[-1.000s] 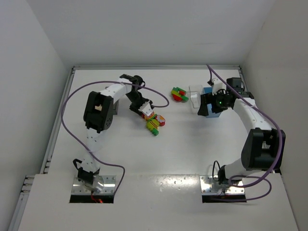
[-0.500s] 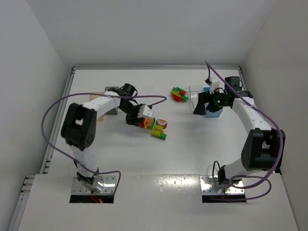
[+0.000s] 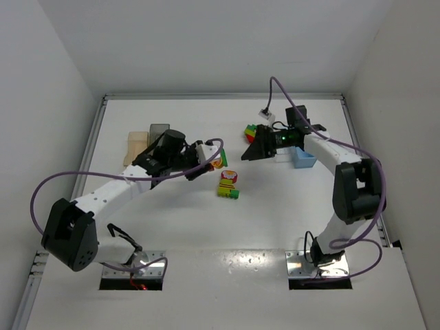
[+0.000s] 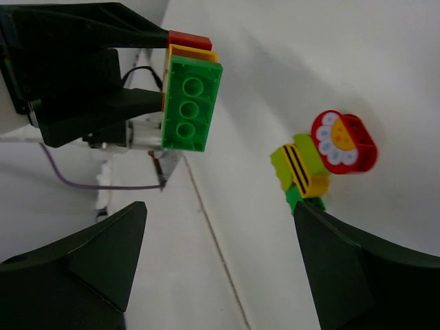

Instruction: Sort the legos into containers by color

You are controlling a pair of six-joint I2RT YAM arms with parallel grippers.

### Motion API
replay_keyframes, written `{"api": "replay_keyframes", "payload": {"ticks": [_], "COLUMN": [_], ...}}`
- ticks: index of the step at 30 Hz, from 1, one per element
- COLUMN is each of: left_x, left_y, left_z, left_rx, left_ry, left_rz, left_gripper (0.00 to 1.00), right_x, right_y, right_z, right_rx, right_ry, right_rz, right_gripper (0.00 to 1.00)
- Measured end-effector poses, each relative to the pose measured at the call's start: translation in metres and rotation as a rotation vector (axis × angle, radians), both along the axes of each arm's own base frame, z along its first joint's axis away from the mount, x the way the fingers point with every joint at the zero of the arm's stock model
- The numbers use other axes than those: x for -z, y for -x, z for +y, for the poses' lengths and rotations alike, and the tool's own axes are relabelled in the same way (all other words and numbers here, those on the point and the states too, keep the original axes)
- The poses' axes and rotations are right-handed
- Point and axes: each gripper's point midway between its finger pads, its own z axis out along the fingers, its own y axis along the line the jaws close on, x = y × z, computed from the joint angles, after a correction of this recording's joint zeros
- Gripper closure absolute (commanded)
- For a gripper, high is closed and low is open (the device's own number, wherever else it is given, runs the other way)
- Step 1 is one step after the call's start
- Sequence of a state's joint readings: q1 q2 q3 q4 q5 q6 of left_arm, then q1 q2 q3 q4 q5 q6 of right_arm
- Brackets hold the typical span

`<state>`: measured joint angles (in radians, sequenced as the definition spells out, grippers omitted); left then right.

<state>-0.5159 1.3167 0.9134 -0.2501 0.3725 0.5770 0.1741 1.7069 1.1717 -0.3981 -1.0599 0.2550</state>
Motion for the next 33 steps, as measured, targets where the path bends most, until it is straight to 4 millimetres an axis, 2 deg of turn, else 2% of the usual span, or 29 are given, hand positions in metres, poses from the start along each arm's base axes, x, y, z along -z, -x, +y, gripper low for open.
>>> {"api": "replay_keyframes", "payload": {"ticks": [5,13,20,21,25,27,29,30,31,33], "left_x": [-0.01,-0.015,-0.02,-0.02,-0.021,-0.019,-0.017,-0.016,-0.014,-0.011], "left_y": [0.0,0.003,0.002,0.002,0.001,0.003,0.004,0.005,0.005,0.006], "left_z": [-0.006,-0.01,-0.016,-0.017,-0.018,-0.018,-0.019,-0.019,-0.019,-0.017], "left_rx": [-0.049,-0.058,-0.041,-0.039,-0.039,-0.036,-0.032,-0.032,-0.032,-0.034], "left_ry": [0.047,0.068,0.078,0.08,0.085,0.083,0.08,0.08,0.078,0.072], "left_rz": [-0.021,-0.038,-0.061,-0.063,-0.07,-0.068,-0.063,-0.063,-0.06,-0.063], "left_gripper": [0.97,0.97,0.97,0.97,0.97,0.97,0.97,0.97,0.97,0.97], "right_x": [-0.002,-0.019,-0.016,-0.014,-0.005,-0.002,-0.002,-0.002,-0.003,-0.003], "right_y": [0.005,0.016,0.016,0.014,0.01,0.009,0.008,0.008,0.007,0.006], "right_z": [0.021,0.048,0.066,0.067,0.068,0.068,0.068,0.068,0.068,0.067], "right_rx": [-0.053,-0.133,-0.172,-0.171,-0.163,-0.16,-0.158,-0.157,-0.157,-0.148], "right_ry": [-0.076,-0.127,-0.127,-0.125,-0.116,-0.113,-0.112,-0.112,-0.114,-0.113], "right_rz": [0.079,0.07,0.073,0.076,0.096,0.101,0.099,0.098,0.096,0.104], "right_gripper": [0.12,0.12,0.14,0.17,0.38,0.44,0.55,0.61,0.77,0.89]}}
